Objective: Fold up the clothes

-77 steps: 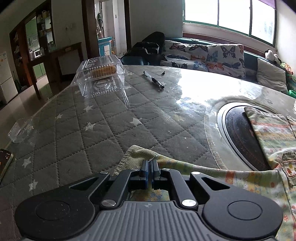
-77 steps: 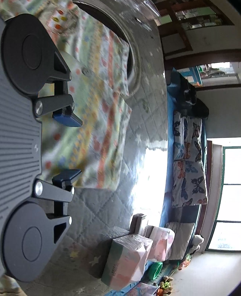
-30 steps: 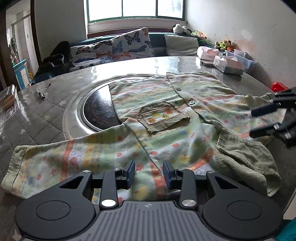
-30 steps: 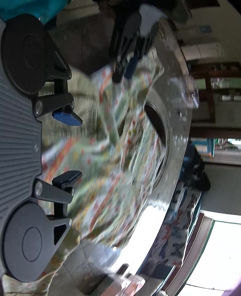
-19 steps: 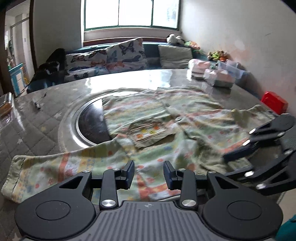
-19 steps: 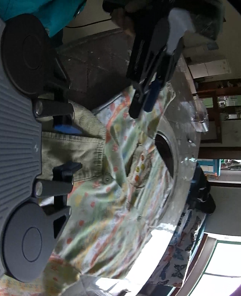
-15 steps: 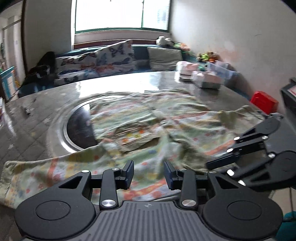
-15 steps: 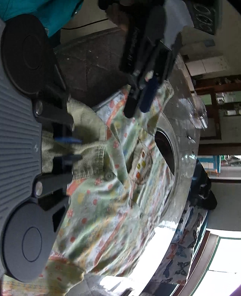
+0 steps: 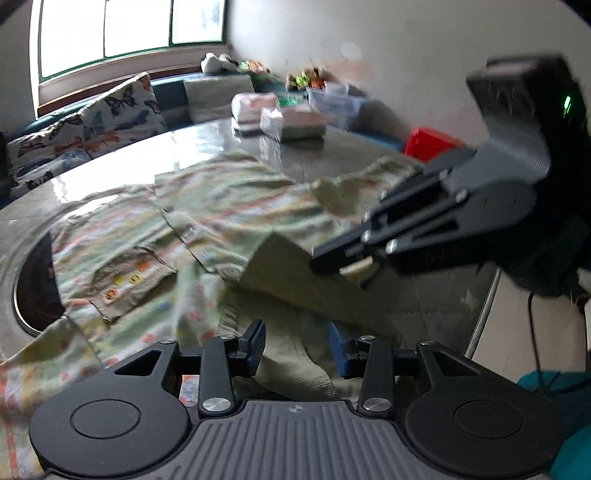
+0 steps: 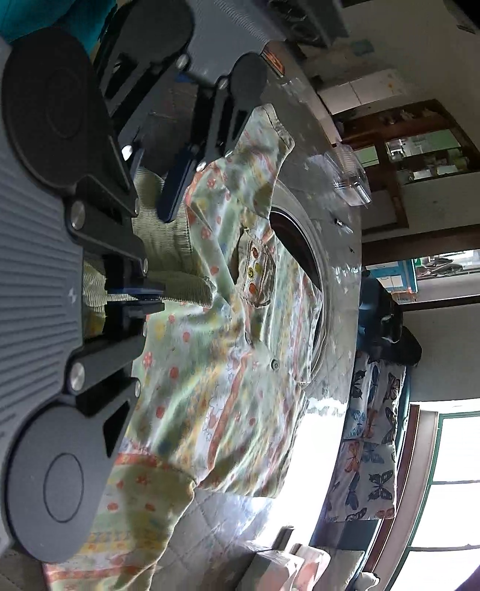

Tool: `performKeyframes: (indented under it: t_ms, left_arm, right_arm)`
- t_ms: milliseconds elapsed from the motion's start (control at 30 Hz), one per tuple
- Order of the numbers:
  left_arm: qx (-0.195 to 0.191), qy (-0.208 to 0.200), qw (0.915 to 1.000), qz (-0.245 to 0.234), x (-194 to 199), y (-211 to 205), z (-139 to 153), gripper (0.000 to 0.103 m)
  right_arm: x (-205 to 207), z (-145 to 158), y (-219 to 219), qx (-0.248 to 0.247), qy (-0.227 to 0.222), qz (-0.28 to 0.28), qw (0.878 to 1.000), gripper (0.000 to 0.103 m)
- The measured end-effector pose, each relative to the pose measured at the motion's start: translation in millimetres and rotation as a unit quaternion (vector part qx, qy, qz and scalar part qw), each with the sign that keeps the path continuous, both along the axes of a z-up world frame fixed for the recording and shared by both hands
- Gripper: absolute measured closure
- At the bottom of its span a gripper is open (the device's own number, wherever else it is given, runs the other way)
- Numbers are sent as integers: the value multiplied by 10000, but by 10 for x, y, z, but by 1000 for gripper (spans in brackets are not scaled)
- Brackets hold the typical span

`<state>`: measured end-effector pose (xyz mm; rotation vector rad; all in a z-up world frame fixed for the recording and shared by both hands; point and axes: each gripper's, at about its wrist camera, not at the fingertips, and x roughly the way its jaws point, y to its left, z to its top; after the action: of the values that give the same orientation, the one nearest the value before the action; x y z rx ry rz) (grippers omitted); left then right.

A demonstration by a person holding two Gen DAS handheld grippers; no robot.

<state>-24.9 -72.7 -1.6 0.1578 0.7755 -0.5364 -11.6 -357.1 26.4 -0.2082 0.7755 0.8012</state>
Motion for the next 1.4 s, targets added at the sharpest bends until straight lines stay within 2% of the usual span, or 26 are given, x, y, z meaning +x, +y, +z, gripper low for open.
performKeyframes:
  t_ms: [133,167,200,233,267,300,433,533,567,733,800,867,1000,1033,1067,1100,1167,1233,1333,1400]
  left_arm:
    - [181,107,9997,-82,30,-14,-102,64]
    - [146,137,9998,-95,37,5,-113,68]
    - [111,168,9997,-108,44,25,-123,78]
    - [22,213,9997,-116,53,53,-123,83]
    - [-99,267,9995,-122,65,86,-117,92]
    - [-219,320,9992,-128,76,119,-111,95]
    - [-576,368,9976,-124,78,202,-64,100]
    - [-967,470,9941,-108,83,275,-42,100]
    - [-978,474,9940,-75,87,282,-43,100]
    - [-628,290,9976,31,69,225,-41,94]
    - [-443,148,9989,-3,35,178,-27,69]
    - [-240,30,9997,-53,17,127,-34,64]
    - [-10,96,9998,-159,63,63,-111,67]
    - [-7,95,9998,-189,69,61,-117,72]
    - [-5,94,9997,-219,74,60,-122,90]
    - [-109,151,9996,-220,89,78,-121,96]
    - [-625,286,9975,-148,129,175,-87,98]
    - [-982,340,9945,-105,151,259,-61,98]
    - [-1252,582,9904,-66,206,324,-125,99]
    - [-1203,705,9902,-80,221,312,-201,99]
  right_arm:
    - [7,-14,-15,24,32,-26,10000,101]
    - [9,-20,-11,28,40,-37,10000,101]
    - [11,-27,-5,31,47,-48,10000,101]
    - [14,-34,0,35,54,-59,10000,101]
    - [16,-39,2,39,61,-69,10000,101]
    - [16,-39,1,42,64,-71,9999,101]
    - [5,-13,-4,74,35,-79,9999,101]
    - [0,29,-22,122,6,-119,9999,101]
    - [0,32,-23,122,4,-131,9998,101]
    - [-6,10,10,79,30,-117,9999,101]
    - [-11,16,13,88,22,-103,9999,101]
    - [-13,22,10,95,19,-95,9999,101]
    - [-20,27,9,113,12,-95,9999,101]
    - [-21,29,5,124,12,-104,9999,101]
    - [-21,31,-1,132,11,-111,9999,101]
    - [-22,34,-7,137,7,-119,9998,101]
    - [-30,50,-18,161,-2,-136,9998,101]
    - [-32,68,-24,180,2,-135,9997,101]
    - [-31,81,-3,201,-4,-109,9997,101]
    - [-19,76,20,218,2,-84,9997,101]
